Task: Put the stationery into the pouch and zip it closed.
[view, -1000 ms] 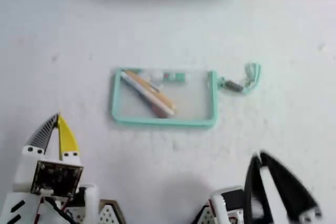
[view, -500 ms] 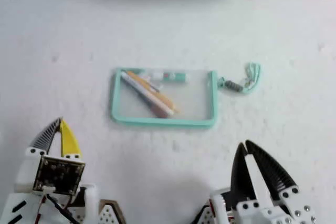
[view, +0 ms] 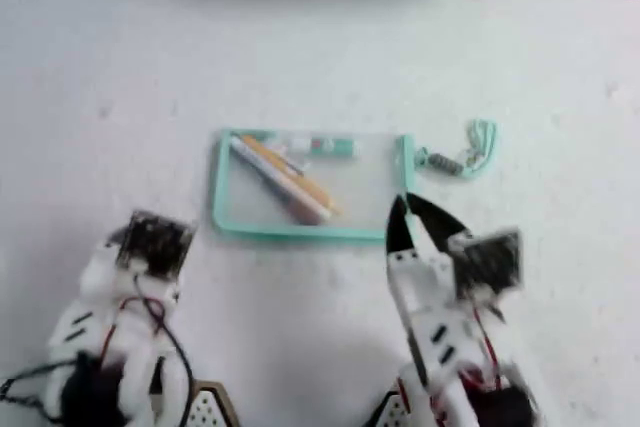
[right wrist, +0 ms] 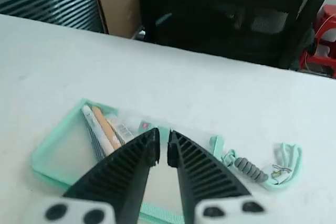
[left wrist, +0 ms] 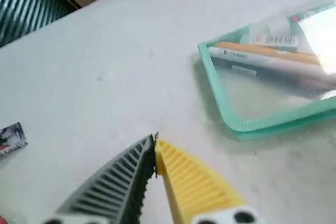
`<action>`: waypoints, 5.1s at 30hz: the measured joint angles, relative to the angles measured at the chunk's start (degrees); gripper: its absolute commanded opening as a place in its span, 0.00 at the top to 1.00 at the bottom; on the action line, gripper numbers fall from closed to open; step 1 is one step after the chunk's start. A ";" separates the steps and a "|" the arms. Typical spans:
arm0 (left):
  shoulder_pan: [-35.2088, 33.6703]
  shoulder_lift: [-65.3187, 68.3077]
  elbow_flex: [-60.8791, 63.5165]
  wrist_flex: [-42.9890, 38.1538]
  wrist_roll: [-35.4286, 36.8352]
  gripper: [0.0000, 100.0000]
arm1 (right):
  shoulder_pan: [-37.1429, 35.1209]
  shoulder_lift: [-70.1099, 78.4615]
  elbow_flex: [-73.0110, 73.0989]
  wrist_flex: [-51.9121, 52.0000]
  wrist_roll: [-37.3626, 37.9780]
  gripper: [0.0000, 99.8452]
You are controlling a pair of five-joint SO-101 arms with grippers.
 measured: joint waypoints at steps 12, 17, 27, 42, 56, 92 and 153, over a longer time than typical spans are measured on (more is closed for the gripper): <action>-0.35 0.62 22.07 -14.77 0.09 0.97 | 0.00 0.18 28.13 -19.69 0.09 0.98; -0.26 0.70 22.95 -16.35 0.09 0.97 | 2.20 0.18 28.40 -19.52 0.09 0.98; -0.26 0.70 22.95 -3.25 0.09 0.98 | 6.33 0.18 28.40 -2.46 0.09 0.98; -0.26 0.53 22.95 -2.46 6.15 0.98 | 8.70 0.18 28.40 9.93 0.09 0.98; -0.26 0.53 22.95 -2.46 8.70 0.98 | 9.14 0.18 28.40 10.90 0.09 0.98; -0.26 0.53 22.95 -2.46 8.70 0.98 | 9.76 0.18 28.40 10.90 9.32 0.98; -0.26 0.53 22.95 -2.46 8.70 0.98 | 9.76 0.18 28.40 10.90 9.41 0.98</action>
